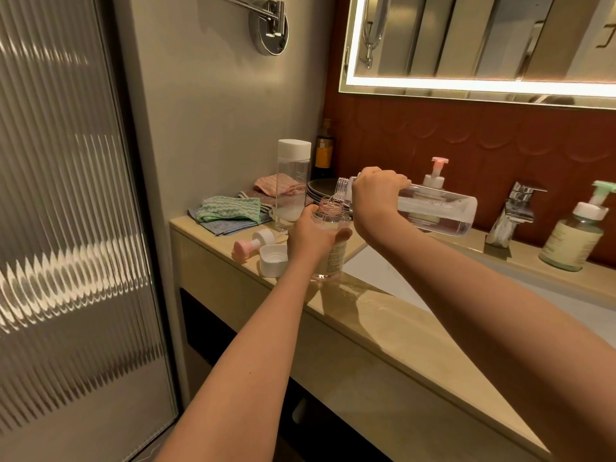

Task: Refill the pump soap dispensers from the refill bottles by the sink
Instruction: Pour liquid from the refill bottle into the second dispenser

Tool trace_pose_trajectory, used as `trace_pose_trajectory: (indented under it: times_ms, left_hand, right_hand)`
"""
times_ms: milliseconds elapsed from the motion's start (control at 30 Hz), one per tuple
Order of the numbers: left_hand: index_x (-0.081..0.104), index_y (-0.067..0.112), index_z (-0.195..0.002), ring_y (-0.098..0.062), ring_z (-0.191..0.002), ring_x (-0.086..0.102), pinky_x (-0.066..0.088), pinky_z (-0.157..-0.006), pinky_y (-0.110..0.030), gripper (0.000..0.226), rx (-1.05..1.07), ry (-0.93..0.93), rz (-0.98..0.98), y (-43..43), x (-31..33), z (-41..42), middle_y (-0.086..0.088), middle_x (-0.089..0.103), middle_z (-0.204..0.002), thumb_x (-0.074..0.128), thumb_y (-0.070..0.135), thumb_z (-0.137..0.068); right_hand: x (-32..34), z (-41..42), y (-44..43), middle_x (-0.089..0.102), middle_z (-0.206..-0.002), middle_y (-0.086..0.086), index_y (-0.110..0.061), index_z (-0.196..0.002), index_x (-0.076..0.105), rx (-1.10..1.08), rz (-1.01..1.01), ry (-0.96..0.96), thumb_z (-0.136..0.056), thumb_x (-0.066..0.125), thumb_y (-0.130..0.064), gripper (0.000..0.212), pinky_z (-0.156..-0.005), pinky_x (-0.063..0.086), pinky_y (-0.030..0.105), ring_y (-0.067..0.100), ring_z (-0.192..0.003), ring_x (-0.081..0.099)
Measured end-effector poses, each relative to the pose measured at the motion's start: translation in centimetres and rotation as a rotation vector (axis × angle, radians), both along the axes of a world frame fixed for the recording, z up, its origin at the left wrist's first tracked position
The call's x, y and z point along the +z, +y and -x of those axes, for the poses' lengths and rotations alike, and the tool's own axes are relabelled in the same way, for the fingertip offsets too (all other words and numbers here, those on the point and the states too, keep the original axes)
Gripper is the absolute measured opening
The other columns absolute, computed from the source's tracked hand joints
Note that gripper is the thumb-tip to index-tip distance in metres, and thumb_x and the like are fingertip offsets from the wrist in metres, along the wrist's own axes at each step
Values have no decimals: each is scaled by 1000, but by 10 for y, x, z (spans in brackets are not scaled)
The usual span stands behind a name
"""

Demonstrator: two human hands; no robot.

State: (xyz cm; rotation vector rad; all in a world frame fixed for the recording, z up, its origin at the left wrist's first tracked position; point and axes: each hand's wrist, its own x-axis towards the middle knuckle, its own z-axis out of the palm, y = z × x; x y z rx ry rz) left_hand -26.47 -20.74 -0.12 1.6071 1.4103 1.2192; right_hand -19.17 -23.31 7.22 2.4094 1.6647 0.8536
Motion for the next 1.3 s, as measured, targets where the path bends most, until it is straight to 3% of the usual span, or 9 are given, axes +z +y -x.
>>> trace_pose_trajectory:
  times_ms: [1300]
  left_hand:
    - [33, 18, -142, -27, -129, 40, 43, -94, -37, 80, -8, -15, 9, 3, -2, 0, -8, 44, -141, 74, 37, -76]
  right_hand:
    - [-2, 1, 3, 52, -128, 27, 9, -135, 35, -26, -7, -78, -93, 56, -20, 56, -101, 43, 46, 41, -118, 52]
